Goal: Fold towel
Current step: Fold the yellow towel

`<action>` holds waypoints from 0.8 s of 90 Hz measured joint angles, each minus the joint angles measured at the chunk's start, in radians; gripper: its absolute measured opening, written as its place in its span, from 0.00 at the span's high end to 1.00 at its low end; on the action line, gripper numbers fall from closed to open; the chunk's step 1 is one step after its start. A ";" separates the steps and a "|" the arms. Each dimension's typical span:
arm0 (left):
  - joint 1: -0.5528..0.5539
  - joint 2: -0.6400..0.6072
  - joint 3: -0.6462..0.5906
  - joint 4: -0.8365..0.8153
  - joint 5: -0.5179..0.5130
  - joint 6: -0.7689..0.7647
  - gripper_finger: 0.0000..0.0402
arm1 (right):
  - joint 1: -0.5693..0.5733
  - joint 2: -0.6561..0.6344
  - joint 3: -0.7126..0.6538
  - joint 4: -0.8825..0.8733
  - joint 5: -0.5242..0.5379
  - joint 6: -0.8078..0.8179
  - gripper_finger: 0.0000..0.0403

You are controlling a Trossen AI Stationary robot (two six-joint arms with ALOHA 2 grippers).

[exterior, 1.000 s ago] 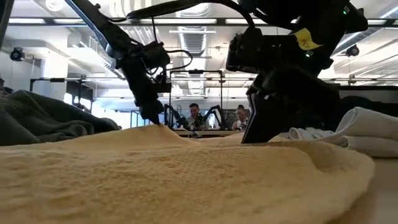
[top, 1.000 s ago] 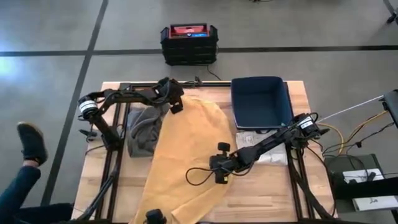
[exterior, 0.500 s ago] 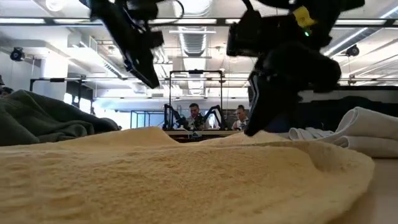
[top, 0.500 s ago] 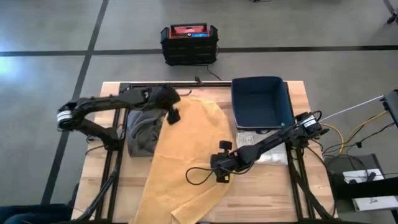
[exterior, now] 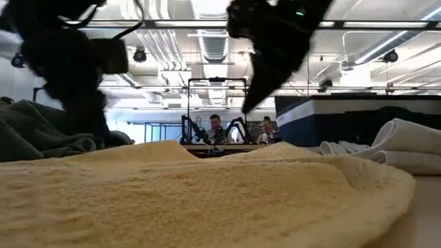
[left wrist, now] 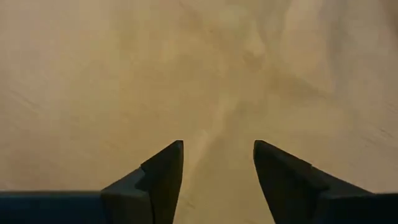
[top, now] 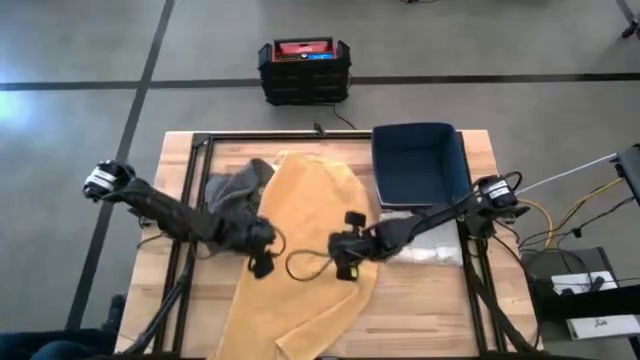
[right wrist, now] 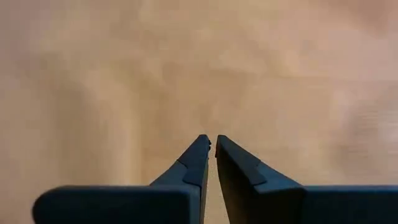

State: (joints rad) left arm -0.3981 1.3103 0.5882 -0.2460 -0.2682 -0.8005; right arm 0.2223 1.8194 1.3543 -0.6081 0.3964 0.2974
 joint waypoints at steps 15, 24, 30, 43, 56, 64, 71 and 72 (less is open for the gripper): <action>-0.052 0.093 -0.006 0.032 -0.014 -0.079 0.64 | -0.180 -0.002 0.103 -0.127 0.051 -0.011 0.95; -0.051 0.136 0.013 0.030 -0.014 -0.076 0.67 | -0.306 -0.002 0.110 -0.142 0.041 -0.023 0.95; -0.051 0.160 0.028 0.030 -0.013 -0.061 0.70 | -0.394 0.011 0.103 -0.146 0.017 -0.023 0.95; -0.051 0.193 0.062 0.032 -0.012 -0.009 0.73 | -0.545 0.068 0.098 -0.141 -0.106 -0.022 0.95; -0.051 0.206 0.093 0.029 -0.012 0.046 0.75 | -0.597 0.141 0.096 -0.145 -0.142 -0.061 0.95; -0.051 0.206 0.106 0.031 -0.014 0.078 0.75 | -0.602 0.169 0.096 -0.142 -0.134 -0.095 0.95; -0.051 0.206 0.111 0.028 -0.026 0.093 0.76 | -0.606 0.189 0.099 -0.142 -0.117 -0.120 0.95; -0.051 0.206 0.112 0.029 -0.027 0.093 0.76 | -0.607 0.191 0.100 -0.143 -0.116 -0.123 0.95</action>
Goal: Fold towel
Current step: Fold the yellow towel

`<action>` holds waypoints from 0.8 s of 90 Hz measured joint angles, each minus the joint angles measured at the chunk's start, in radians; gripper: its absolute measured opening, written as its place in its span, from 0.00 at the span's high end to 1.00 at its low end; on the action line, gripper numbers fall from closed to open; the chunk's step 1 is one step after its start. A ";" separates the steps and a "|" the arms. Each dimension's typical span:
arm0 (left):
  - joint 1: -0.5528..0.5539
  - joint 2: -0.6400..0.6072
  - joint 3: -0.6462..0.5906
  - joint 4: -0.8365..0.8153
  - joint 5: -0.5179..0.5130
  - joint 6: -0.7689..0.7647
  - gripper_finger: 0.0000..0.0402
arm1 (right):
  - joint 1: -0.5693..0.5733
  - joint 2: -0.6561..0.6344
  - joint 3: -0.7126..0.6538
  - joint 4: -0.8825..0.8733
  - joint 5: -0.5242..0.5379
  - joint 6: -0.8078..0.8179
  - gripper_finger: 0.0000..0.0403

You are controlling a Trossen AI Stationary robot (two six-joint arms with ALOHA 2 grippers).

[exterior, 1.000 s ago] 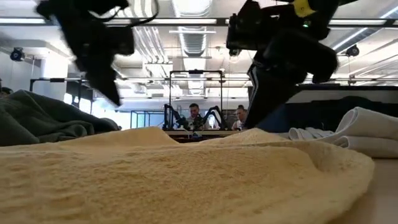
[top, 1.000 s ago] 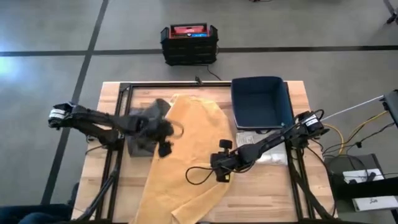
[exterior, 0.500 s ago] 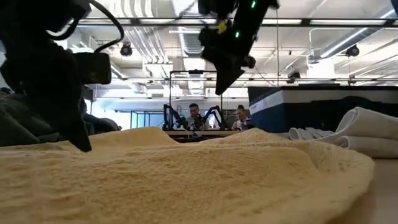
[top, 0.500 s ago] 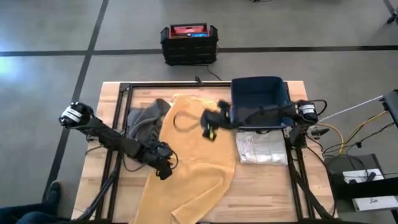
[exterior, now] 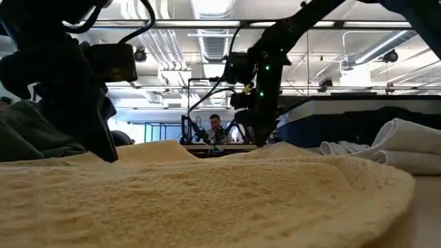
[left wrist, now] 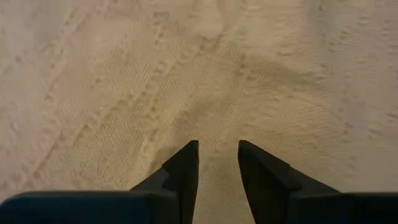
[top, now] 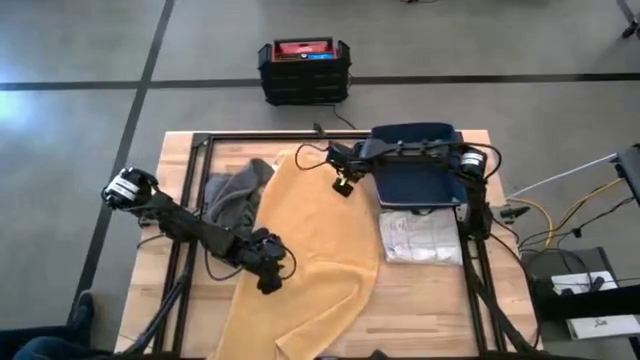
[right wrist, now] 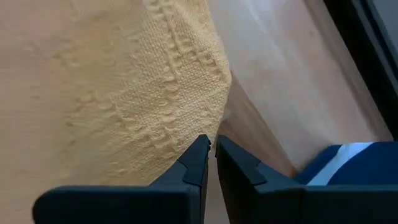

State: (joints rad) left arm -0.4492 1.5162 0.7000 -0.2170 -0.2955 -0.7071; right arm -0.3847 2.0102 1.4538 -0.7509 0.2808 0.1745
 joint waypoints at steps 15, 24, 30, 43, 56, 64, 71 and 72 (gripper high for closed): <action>0.000 0.000 0.003 0.000 -0.010 0.011 0.76 | 0.003 -0.001 0.000 -0.015 -0.022 -0.042 0.95; 0.000 0.000 -0.001 -0.001 -0.011 0.011 0.76 | 0.015 -0.006 0.011 -0.013 -0.161 -0.093 0.95; 0.000 0.000 -0.001 0.000 -0.011 0.011 0.76 | 0.031 -0.007 0.017 0.000 -0.273 -0.120 0.95; 0.000 0.000 -0.001 0.000 -0.011 0.015 0.76 | 0.098 -0.005 0.015 0.097 -0.382 -0.156 0.95; 0.000 0.000 -0.001 0.000 -0.011 0.015 0.76 | 0.155 -0.005 0.019 0.150 -0.353 -0.168 0.95; 0.000 -0.001 -0.001 0.000 -0.011 0.015 0.76 | 0.164 -0.005 0.019 0.145 -0.287 -0.162 0.95; 0.000 -0.001 -0.001 0.000 -0.011 0.015 0.76 | 0.162 -0.007 0.019 0.128 -0.278 -0.158 0.95; 0.000 -0.001 -0.001 0.000 -0.011 0.015 0.76 | 0.162 -0.007 0.019 0.126 -0.279 -0.159 0.95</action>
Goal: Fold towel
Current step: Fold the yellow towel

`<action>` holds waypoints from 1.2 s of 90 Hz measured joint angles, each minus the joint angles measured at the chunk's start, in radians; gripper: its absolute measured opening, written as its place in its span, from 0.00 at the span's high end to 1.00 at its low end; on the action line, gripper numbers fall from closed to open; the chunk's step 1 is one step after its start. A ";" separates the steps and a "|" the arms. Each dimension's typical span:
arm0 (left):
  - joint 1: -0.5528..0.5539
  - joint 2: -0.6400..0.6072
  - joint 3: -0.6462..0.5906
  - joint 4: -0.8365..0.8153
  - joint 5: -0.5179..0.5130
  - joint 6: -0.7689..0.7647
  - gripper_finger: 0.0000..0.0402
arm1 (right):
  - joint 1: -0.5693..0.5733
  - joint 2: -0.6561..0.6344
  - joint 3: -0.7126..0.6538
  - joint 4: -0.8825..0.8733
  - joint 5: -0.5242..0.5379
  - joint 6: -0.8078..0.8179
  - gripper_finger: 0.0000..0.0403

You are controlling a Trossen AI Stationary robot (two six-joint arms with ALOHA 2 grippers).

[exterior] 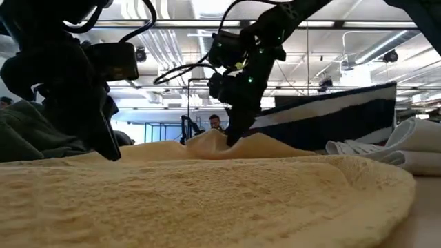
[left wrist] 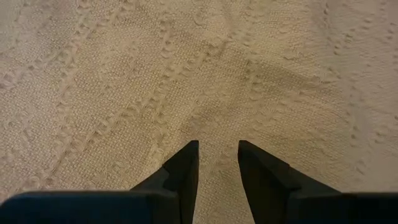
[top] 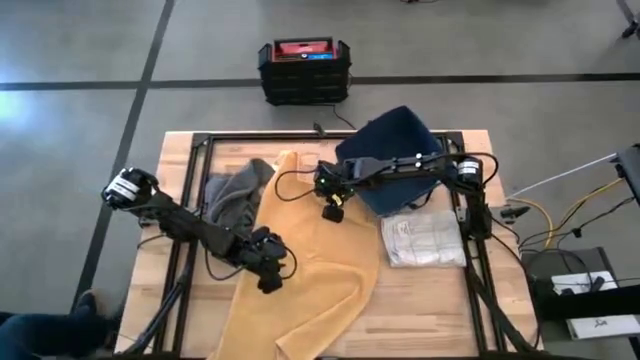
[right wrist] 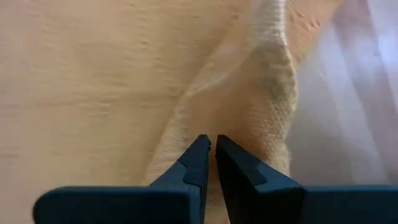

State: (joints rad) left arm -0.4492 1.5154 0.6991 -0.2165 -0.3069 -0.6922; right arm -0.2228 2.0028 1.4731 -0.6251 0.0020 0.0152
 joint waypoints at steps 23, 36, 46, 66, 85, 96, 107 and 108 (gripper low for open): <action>0.000 0.000 0.000 0.000 -0.001 0.006 0.76 | 0.082 -0.005 0.013 0.052 -0.011 -0.198 0.95; 0.000 0.000 0.000 0.000 -0.001 0.011 0.76 | 0.107 0.003 0.013 0.036 0.065 -0.304 0.95; 0.000 0.000 0.000 0.001 -0.002 0.011 0.76 | 0.108 0.003 0.012 -0.047 0.281 -0.307 0.95; 0.000 0.000 0.000 0.000 -0.002 0.015 0.76 | 0.044 -0.038 0.014 -0.120 0.416 -0.217 0.95; -0.001 0.000 0.000 0.001 -0.001 0.012 0.76 | -0.074 -0.035 0.001 -0.265 0.418 -0.060 0.95; -0.001 0.000 0.000 0.004 -0.001 0.011 0.76 | -0.070 -0.069 0.030 -0.284 0.252 -0.025 0.95; -0.001 0.000 0.000 0.005 -0.001 0.012 0.76 | -0.026 -0.100 0.054 -0.272 -0.013 -0.021 0.95; -0.001 0.000 0.000 0.005 -0.001 0.012 0.76 | -0.022 -0.101 0.054 -0.273 -0.032 -0.021 0.95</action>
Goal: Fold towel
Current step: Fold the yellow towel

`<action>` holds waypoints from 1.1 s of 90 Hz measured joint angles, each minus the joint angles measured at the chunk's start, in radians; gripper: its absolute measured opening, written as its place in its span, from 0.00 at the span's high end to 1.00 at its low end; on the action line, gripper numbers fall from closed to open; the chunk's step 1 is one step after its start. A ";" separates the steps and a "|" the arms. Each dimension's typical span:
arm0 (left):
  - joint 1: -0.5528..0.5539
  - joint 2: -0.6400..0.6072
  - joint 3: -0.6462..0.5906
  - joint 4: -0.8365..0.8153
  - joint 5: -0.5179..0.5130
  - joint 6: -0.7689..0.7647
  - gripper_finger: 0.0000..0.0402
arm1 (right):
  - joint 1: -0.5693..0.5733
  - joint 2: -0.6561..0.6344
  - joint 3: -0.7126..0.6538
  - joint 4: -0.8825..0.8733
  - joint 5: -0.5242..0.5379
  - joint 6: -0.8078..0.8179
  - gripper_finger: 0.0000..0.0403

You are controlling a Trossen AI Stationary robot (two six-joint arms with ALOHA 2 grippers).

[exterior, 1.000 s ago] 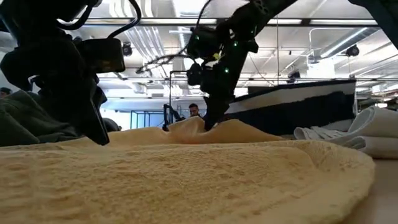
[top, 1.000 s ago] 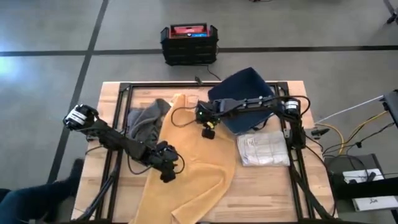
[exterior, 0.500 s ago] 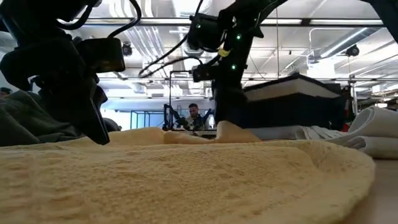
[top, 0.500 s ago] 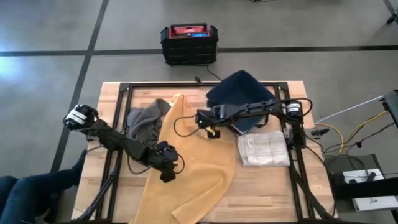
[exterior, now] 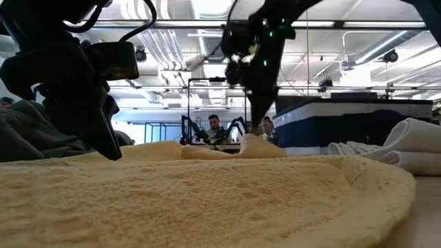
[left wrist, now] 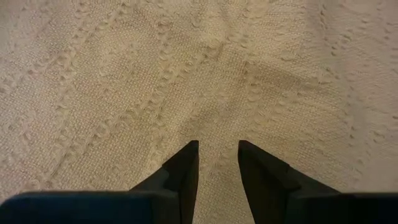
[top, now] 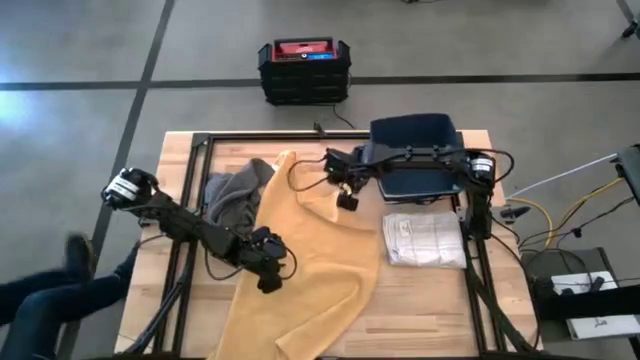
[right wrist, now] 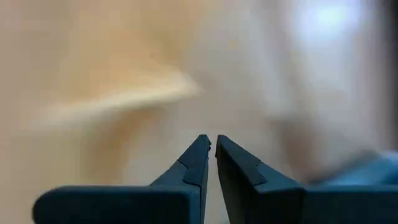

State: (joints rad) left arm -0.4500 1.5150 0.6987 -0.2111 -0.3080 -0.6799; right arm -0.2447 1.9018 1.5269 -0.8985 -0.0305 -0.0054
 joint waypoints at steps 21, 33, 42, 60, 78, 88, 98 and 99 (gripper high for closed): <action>0.000 0.000 0.000 0.005 -0.017 0.006 0.76 | 0.068 0.040 -0.017 0.044 -0.124 0.036 0.95; -0.002 0.000 -0.001 0.006 -0.014 -0.007 0.76 | 0.068 0.112 -0.028 0.114 -0.018 0.052 0.95; -0.005 0.008 -0.001 -0.012 0.029 -0.047 0.76 | 0.048 0.152 -0.028 0.113 0.130 0.058 0.95; -0.012 0.102 -0.002 -0.045 0.091 -0.133 0.76 | -0.017 0.163 -0.027 0.116 0.378 0.082 0.95; -0.013 0.162 0.003 -0.024 0.118 -0.164 0.76 | -0.094 0.159 -0.027 0.091 0.402 0.140 0.95; -0.013 0.139 -0.002 -0.022 0.111 -0.158 0.76 | -0.079 0.122 -0.028 0.107 0.175 0.083 0.95; -0.014 0.094 -0.006 -0.023 0.094 -0.133 0.76 | -0.032 0.102 -0.026 0.152 -0.091 0.019 0.95; -0.014 0.089 -0.006 -0.024 0.091 -0.131 0.76 | -0.027 0.102 -0.026 0.157 -0.101 0.016 0.95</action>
State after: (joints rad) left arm -0.4641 1.6041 0.6930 -0.2348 -0.2169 -0.8113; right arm -0.2716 2.0035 1.5007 -0.7420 -0.1311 0.0103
